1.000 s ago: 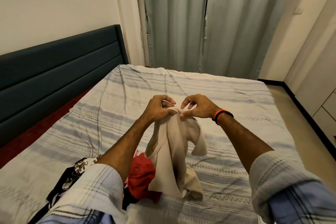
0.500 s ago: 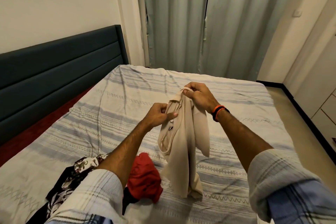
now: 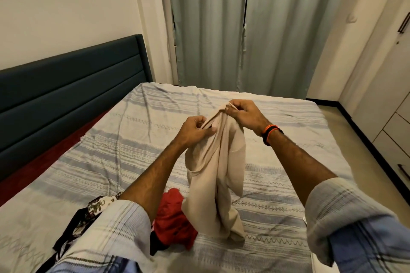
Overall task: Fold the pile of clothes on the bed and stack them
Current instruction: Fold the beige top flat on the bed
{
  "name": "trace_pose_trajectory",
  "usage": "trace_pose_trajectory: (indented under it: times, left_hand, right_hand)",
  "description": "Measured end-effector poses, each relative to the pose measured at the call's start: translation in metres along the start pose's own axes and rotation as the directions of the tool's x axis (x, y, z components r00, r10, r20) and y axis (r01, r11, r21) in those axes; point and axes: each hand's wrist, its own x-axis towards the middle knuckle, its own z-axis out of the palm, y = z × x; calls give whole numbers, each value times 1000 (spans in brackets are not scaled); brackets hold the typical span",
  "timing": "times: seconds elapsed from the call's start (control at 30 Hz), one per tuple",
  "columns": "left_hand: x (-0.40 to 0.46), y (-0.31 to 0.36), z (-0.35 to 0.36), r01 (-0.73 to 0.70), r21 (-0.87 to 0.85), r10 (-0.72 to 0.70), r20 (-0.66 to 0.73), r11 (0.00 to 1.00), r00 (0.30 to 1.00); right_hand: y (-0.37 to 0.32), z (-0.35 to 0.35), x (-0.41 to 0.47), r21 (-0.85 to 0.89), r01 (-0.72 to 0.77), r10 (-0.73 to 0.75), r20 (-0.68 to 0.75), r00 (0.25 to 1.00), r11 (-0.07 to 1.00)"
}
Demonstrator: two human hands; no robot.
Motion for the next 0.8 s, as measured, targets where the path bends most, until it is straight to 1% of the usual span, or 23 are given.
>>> trace_pose_trajectory:
  times: [0.1,0.17,0.2,0.3,0.4,0.47,0.53,0.6,0.7,0.8]
  left_hand:
    - [-8,-17,-1,82,246,-95,41,966,995]
    - [-14,-27,-3,139,368,-143,-15,919,990]
    - [-17,-31,-6,175,376,-161,-68,910,985]
    - [-18,-27,-17,266,284,-194,-257,921,947]
    - [-12,-15,-32,269,209,-187,-342,940,921]
    - [-9,-4,-39,254,162,-182,-364,954,913]
    - [-7,8,-41,229,184,-141,-394,956,908]
    - [-5,20,-42,216,225,-105,-422,950,901]
    - [0,31,-45,197,205,-109,-376,959,920]
    - [5,39,-49,179,164,-120,-315,970,942]
  right_hand:
    - [-3,-4,-2,138,31,-14,-121,992,990]
    - [-5,-11,-3,152,50,-20,-194,981,987]
    - [-5,-15,-3,140,48,-19,-206,978,989]
    - [-3,-30,-5,37,44,-36,-201,979,998]
    - [3,-43,-9,-150,1,-36,-228,973,989]
    - [7,-50,-12,-253,-44,-18,-237,971,966]
    - [8,-53,-15,-352,-72,-18,-245,969,933]
    - [5,-54,-17,-432,-118,-11,-286,958,894]
    - [3,-58,-19,-479,-191,-2,-374,927,856]
    - [0,-67,-18,-439,-232,10,-452,892,868]
